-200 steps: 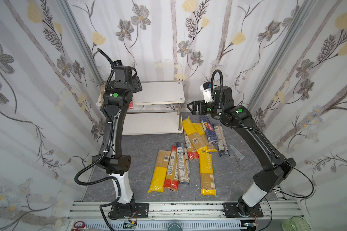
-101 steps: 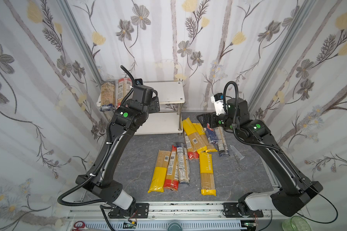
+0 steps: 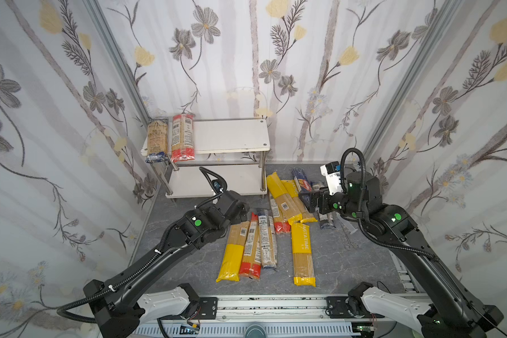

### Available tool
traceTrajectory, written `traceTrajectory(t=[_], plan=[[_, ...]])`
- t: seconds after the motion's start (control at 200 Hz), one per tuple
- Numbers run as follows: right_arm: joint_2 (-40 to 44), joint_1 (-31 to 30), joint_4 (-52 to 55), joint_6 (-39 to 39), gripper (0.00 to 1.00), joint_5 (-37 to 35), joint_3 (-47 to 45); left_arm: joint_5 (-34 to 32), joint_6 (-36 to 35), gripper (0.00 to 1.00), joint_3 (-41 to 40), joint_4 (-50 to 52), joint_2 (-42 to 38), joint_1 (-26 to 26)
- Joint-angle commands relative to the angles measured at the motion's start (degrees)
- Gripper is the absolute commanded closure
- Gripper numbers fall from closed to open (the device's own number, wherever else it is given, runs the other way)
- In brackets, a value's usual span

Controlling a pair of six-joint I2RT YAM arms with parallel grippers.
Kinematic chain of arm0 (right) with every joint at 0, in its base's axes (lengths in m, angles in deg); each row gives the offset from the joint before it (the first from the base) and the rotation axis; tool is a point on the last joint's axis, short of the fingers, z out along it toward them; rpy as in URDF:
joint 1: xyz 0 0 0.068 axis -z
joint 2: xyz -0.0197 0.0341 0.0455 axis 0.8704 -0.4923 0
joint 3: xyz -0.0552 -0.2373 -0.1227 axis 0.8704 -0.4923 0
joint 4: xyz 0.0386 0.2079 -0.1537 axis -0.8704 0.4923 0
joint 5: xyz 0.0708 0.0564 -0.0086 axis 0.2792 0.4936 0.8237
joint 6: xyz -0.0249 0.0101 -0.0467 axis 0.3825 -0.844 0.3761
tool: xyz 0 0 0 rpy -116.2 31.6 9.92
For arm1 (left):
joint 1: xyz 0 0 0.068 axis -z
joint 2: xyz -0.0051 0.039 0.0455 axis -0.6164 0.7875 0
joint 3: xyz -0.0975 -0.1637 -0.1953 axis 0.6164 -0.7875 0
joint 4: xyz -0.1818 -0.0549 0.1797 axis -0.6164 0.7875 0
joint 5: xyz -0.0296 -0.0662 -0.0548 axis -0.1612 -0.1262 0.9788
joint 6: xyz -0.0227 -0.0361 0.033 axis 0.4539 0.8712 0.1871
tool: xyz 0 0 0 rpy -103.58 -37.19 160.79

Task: Arrange pasta packages on shelves
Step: Pick up the pasta bag from the center of the table.

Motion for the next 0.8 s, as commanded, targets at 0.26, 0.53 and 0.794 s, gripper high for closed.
traceTrajectory(t=[0.26,0.53,0.794], plan=[[5.7,-3.4,0.3,-4.2,0.00,0.1,-5.6,4.5,14.6,0.01,-21.3,-7.8,-4.1,4.9],[6.5,-4.4,-0.4,-5.5,0.00,0.7,-6.8,9.7,16.2,0.01,-31.0,-13.8,-5.6,5.4],[6.8,-5.5,-1.4,-6.8,0.00,0.5,-7.5,11.0,16.9,0.01,-36.0,-17.0,-4.5,5.9]])
